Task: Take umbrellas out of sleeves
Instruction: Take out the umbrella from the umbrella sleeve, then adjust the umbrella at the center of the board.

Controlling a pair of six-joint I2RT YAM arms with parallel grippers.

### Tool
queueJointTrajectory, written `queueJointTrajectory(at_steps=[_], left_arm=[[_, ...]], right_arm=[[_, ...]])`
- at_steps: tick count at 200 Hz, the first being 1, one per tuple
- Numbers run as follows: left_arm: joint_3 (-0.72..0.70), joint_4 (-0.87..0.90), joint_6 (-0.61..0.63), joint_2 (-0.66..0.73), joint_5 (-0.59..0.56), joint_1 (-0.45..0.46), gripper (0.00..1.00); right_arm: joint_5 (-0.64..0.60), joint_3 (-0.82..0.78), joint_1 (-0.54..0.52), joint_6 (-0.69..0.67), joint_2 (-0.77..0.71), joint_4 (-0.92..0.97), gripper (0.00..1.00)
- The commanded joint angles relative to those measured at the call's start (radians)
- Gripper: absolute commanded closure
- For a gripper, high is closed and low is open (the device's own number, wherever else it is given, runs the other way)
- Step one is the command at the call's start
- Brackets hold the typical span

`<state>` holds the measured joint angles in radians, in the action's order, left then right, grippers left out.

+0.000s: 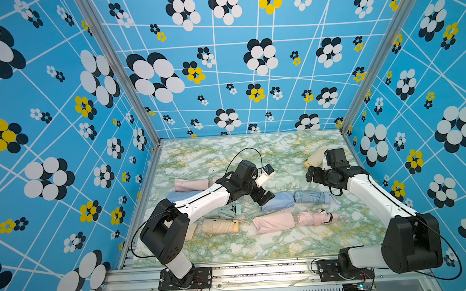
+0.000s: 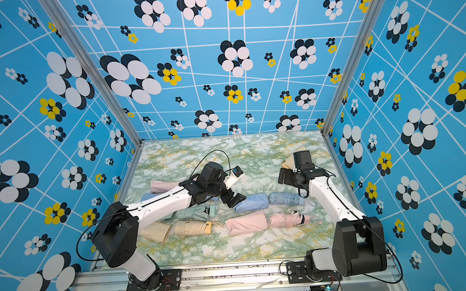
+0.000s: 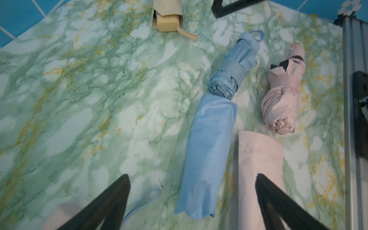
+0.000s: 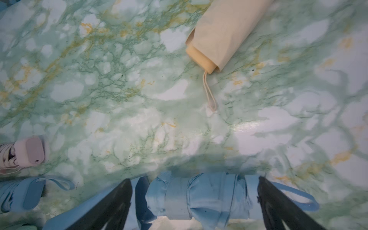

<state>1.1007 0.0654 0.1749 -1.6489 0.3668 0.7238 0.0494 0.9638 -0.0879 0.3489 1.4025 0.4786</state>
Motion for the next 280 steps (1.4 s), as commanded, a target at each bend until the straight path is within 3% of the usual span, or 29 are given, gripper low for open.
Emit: queueJointTrajectory(at_steps=[1,96,197,247,280], left_arm=[[0.002,-0.065,-0.083,0.015,0.073,-0.002,0.01],[-0.052,-0.140,-0.148,0.063,0.071,-0.035,0.01],[-0.093,-0.151,-0.167,0.120,0.089,-0.094,0.01],[-0.101,-0.147,-0.165,0.154,0.066,-0.101,0.01],[-0.110,-0.151,-0.177,0.193,0.047,-0.114,0.01]], right_arm=[[0.136,0.008,0.003,0.052,0.046,-0.053,0.01],[0.242,-0.009,-0.004,0.062,0.220,-0.079,0.04],[0.260,-0.076,-0.019,0.019,0.199,-0.061,0.07],[0.212,-0.020,-0.019,0.002,0.162,-0.047,0.08],[0.083,0.042,-0.019,0.004,0.115,-0.050,0.06]])
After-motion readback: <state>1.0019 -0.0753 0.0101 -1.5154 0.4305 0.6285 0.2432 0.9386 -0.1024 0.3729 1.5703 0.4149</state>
